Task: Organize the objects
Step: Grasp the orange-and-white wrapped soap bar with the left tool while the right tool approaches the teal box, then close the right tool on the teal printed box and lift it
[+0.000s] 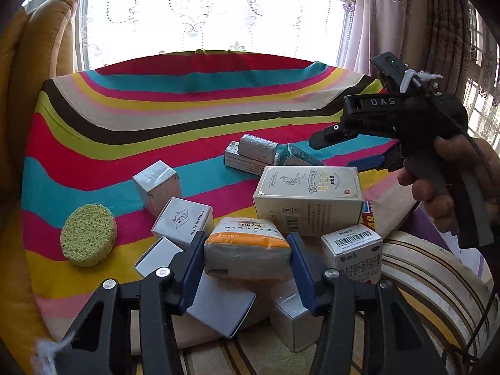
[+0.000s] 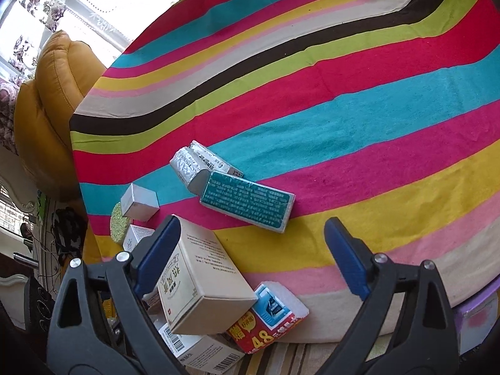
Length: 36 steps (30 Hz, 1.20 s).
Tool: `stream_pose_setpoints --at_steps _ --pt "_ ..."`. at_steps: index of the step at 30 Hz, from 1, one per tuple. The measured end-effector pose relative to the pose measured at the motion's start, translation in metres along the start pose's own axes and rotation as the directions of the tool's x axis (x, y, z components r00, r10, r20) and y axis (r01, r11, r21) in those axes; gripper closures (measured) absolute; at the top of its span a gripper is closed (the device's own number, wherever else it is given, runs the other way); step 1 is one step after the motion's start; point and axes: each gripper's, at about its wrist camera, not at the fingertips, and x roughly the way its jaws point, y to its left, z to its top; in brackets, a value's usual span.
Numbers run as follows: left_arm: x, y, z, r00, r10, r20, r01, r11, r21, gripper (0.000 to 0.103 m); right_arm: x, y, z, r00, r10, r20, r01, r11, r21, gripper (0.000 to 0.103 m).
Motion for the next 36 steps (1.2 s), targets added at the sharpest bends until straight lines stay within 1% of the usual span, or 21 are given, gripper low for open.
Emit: stream_pose_setpoints --at_steps 6,8,10,18,21,23,24,25,27,29,30,31,34,36 --pt "-0.007 0.003 0.001 0.999 -0.012 0.039 0.012 1.0 -0.017 0.05 0.019 -0.004 0.013 0.997 0.029 -0.073 -0.021 0.993 0.113 0.008" --pt "-0.009 0.004 0.001 0.999 -0.013 0.048 0.014 1.0 -0.022 0.05 0.023 -0.005 0.015 0.995 0.048 -0.088 -0.035 0.99 0.139 0.008" --pt "-0.009 0.004 0.001 0.998 -0.015 0.055 0.016 1.0 -0.026 0.05 0.026 -0.006 0.016 0.995 0.04 -0.094 -0.025 0.987 0.158 0.008" --pt "-0.013 0.007 0.002 0.996 -0.026 0.081 0.03 0.999 -0.046 0.05 0.034 -0.008 0.017 0.994 -0.005 -0.113 0.024 0.985 0.172 0.008" --pt "-0.014 0.006 0.002 0.996 -0.029 0.086 0.033 0.998 -0.046 0.05 0.036 -0.009 0.018 0.993 -0.009 -0.114 0.028 0.985 0.172 0.009" --pt "-0.014 0.006 0.002 0.996 -0.029 0.089 0.034 0.998 -0.047 0.05 0.036 -0.009 0.019 0.994 -0.022 -0.11 0.04 0.985 0.167 0.01" --pt "-0.014 0.007 0.002 0.995 -0.03 0.093 0.035 0.998 -0.05 0.05 0.036 -0.009 0.019 0.994 -0.032 -0.107 0.049 0.985 0.163 0.014" --pt "-0.015 0.007 0.002 0.995 -0.03 0.096 0.035 0.998 -0.052 0.05 0.036 -0.008 0.019 0.994 -0.038 -0.106 0.055 0.986 0.156 0.019" --pt "-0.016 0.007 0.002 0.994 -0.03 0.103 0.036 0.998 -0.057 0.05 0.036 -0.007 0.019 0.993 -0.054 -0.109 0.069 0.988 0.137 0.026" --pt "-0.017 0.007 0.001 0.994 -0.027 0.108 0.033 0.998 -0.058 0.05 0.035 -0.008 0.02 0.993 -0.057 -0.106 0.072 0.988 0.137 0.027" --pt "-0.018 0.006 0.001 0.994 -0.025 0.111 0.032 0.998 -0.059 0.05 0.035 -0.008 0.02 0.993 -0.063 -0.104 0.077 0.988 0.135 0.031" --pt "-0.018 0.007 0.001 0.993 -0.025 0.114 0.032 0.998 -0.061 0.05 0.035 -0.007 0.02 0.992 -0.071 -0.102 0.084 0.988 0.128 0.037" --pt "-0.019 0.007 0.001 0.993 -0.026 0.116 0.034 0.997 -0.066 0.05 0.033 -0.013 0.02 0.993 -0.068 -0.098 0.08 0.988 0.128 0.039" --pt "-0.02 0.005 0.001 0.993 -0.026 0.117 0.034 0.997 -0.063 0.05 0.033 -0.013 0.021 0.992 -0.071 -0.1 0.084 0.987 0.136 0.037"
